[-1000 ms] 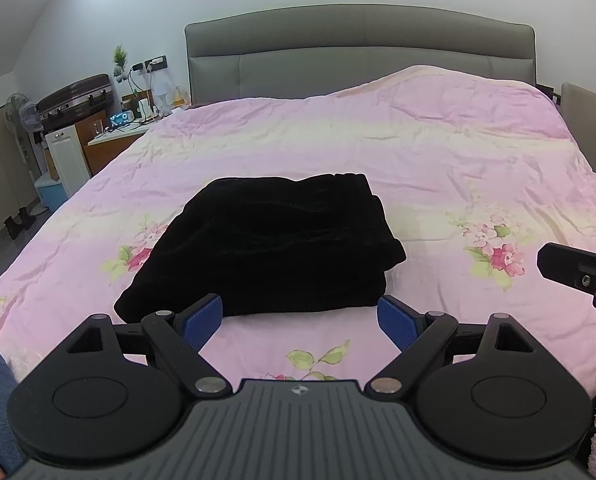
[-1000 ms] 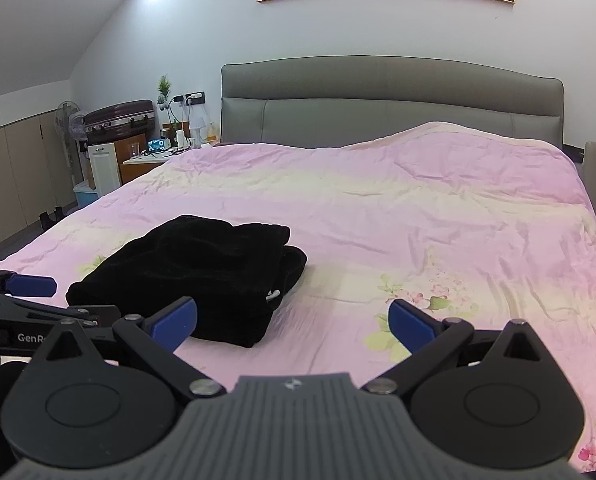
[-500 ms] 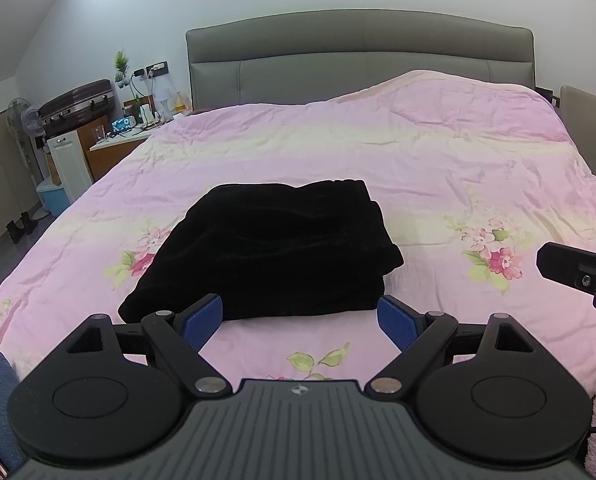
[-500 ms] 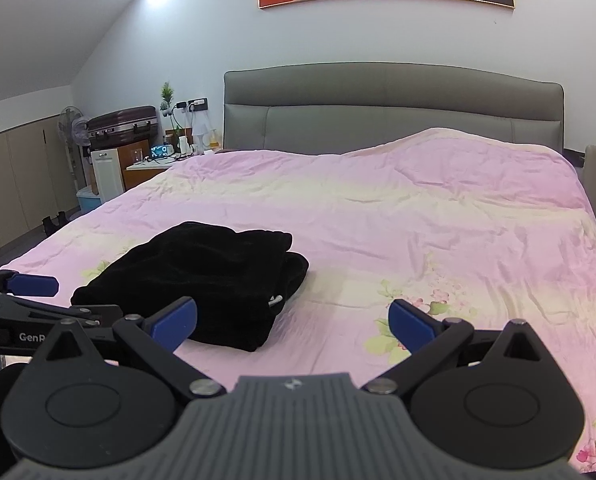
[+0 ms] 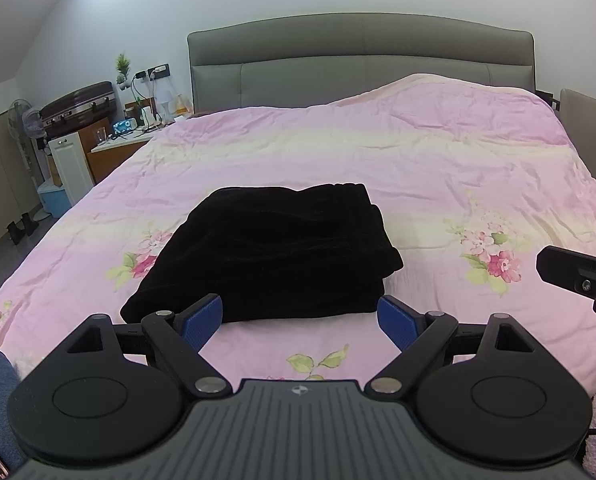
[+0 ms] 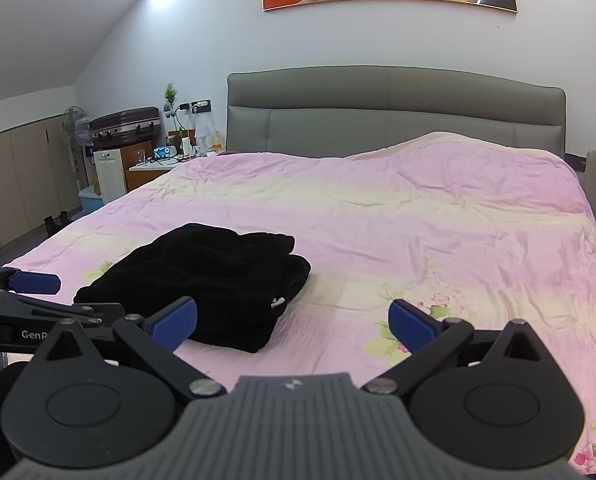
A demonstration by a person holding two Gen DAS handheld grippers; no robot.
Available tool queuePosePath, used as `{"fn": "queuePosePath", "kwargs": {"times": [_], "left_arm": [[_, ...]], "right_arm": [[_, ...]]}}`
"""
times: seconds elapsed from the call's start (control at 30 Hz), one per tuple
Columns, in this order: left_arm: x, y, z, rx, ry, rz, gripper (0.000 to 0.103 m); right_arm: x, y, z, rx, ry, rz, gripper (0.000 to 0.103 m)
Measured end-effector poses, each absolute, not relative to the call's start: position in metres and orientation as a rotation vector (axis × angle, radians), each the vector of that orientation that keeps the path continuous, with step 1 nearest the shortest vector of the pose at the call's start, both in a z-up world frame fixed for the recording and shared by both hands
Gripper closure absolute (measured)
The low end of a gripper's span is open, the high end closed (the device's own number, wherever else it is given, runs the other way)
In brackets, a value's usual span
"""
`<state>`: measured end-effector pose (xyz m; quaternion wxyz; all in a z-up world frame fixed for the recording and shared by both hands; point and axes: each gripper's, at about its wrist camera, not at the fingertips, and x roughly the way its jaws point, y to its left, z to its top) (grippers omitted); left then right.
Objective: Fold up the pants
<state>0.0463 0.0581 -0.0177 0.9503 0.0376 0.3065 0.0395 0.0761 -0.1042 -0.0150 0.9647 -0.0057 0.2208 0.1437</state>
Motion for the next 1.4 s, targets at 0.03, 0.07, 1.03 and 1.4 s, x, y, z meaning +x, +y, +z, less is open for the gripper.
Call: {"fn": "queuePosePath", "kwargs": {"times": [0.03, 0.07, 1.03, 1.4], "left_arm": [[0.0462, 0.0582, -0.0176, 0.077, 0.623, 0.079, 0.001], [0.0456, 0.0583, -0.0172, 0.078, 0.623, 0.079, 0.001], [0.0405, 0.0569, -0.0087, 0.102, 0.597, 0.059, 0.001], [0.0423, 0.0609, -0.0095, 0.103, 0.6, 0.051, 0.001]], "right_arm": [[0.0758, -0.1043, -0.0149, -0.013, 0.446, 0.291, 0.005], [0.0756, -0.1043, -0.0147, -0.014, 0.446, 0.291, 0.005], [0.0734, -0.1015, -0.0107, -0.025, 0.474, 0.284, 0.005], [0.0739, -0.1016, -0.0098, -0.03, 0.478, 0.288, 0.005]]}}
